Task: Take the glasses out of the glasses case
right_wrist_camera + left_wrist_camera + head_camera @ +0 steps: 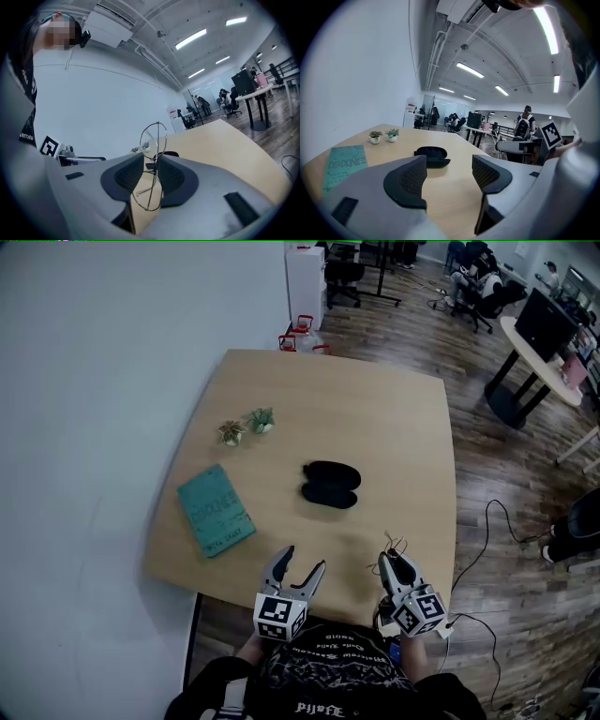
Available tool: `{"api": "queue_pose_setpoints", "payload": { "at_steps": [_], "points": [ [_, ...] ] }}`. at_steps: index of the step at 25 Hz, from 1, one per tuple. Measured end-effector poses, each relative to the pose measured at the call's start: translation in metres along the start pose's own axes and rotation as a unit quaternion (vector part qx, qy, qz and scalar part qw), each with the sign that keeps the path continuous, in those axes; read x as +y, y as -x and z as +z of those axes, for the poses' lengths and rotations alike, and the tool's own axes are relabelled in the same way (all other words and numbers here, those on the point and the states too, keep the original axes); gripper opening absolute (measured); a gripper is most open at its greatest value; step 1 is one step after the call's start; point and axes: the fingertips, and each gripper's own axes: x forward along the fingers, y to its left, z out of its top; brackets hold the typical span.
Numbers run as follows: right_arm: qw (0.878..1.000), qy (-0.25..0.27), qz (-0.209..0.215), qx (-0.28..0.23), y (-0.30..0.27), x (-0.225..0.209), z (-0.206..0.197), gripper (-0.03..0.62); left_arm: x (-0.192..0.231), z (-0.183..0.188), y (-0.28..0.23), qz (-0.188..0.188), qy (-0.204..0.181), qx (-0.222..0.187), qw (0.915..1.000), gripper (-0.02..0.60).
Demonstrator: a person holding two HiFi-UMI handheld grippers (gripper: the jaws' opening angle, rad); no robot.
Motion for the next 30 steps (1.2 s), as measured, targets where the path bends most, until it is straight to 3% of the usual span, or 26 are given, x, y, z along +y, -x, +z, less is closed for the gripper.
{"api": "queue_pose_setpoints", "payload": {
  "at_steps": [9,11,14,18,30],
  "points": [
    [0.999,0.035,-0.015,-0.002,-0.007,0.009,0.000,0.100,0.000,0.001,-0.005,-0.025,-0.001,-0.005,0.9997,0.300],
    [0.999,0.041,-0.015,0.001,-0.011,0.013,-0.002,0.100,0.004,0.004,-0.005,-0.017,-0.007,-0.008,0.9998,0.245],
    [0.999,0.046,-0.010,0.008,-0.015,0.018,-0.007,0.100,0.008,0.007,-0.003,0.003,-0.020,-0.013,0.9997,0.116],
    [0.998,0.054,-0.005,0.014,-0.018,0.023,-0.008,0.100,0.014,0.003,-0.002,0.028,-0.040,-0.001,0.9988,0.006],
    [0.997,0.068,-0.019,0.018,-0.023,0.021,-0.006,0.100,-0.003,0.005,-0.005,-0.006,-0.038,-0.008,0.9992,0.003]
  ]
}}
